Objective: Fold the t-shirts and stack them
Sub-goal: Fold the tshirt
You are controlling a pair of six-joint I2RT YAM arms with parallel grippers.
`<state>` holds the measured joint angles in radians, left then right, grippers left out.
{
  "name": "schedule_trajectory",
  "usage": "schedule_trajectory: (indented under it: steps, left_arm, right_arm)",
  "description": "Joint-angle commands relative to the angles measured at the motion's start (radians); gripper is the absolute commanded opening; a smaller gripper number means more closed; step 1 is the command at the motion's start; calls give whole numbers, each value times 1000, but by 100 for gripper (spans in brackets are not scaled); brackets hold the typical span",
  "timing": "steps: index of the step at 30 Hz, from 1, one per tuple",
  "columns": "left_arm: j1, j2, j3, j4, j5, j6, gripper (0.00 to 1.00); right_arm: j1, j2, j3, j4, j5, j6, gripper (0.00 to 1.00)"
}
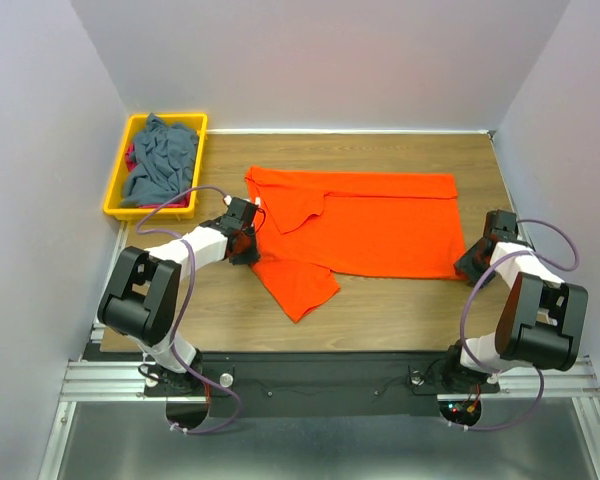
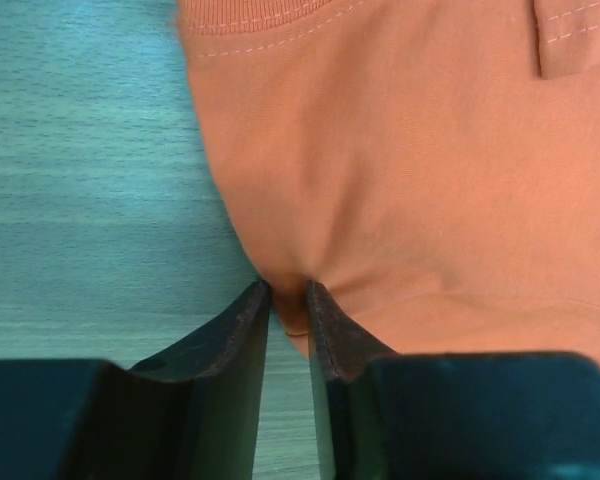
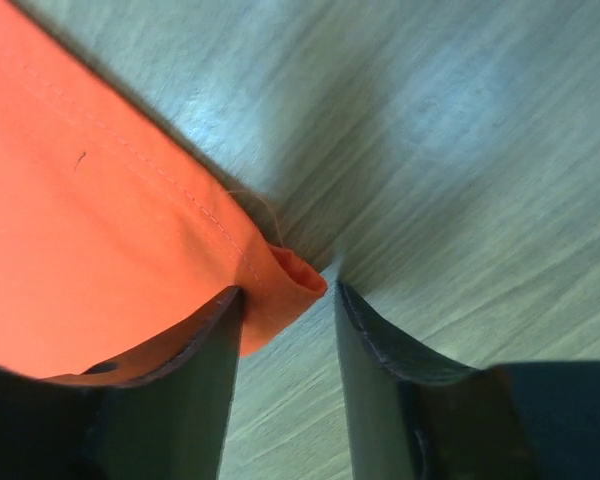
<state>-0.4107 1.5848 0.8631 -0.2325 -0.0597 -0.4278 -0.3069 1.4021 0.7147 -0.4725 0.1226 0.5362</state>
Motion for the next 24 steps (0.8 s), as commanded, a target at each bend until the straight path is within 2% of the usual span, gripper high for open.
schedule_trajectory:
  steps: [1, 3, 4, 9, 10, 20, 24]
  left_arm:
    - [-4, 10, 10, -25, 20, 24, 26]
    - [-4, 14, 13, -27, 23, 29, 16]
    - [-4, 15, 13, -25, 23, 29, 15]
    - [-4, 6, 11, -27, 23, 29, 3]
    - [-4, 3, 8, -28, 21, 29, 0]
    - [0, -95, 37, -76, -17, 21, 0]
    - [7, -77, 89, -96, -28, 35, 0]
  right_arm:
    - [-6, 12, -31, 55, 14, 22, 46]
    - [-6, 11, -35, 57, 18, 19, 42]
    - [-6, 11, -38, 58, 18, 21, 32]
    - [-8, 6, -40, 60, 25, 16, 9]
    - [-8, 5, -40, 58, 26, 18, 2]
    - [-9, -61, 25, 26, -5, 1, 1]
    - [-9, -48, 81, -12, 24, -28, 1]
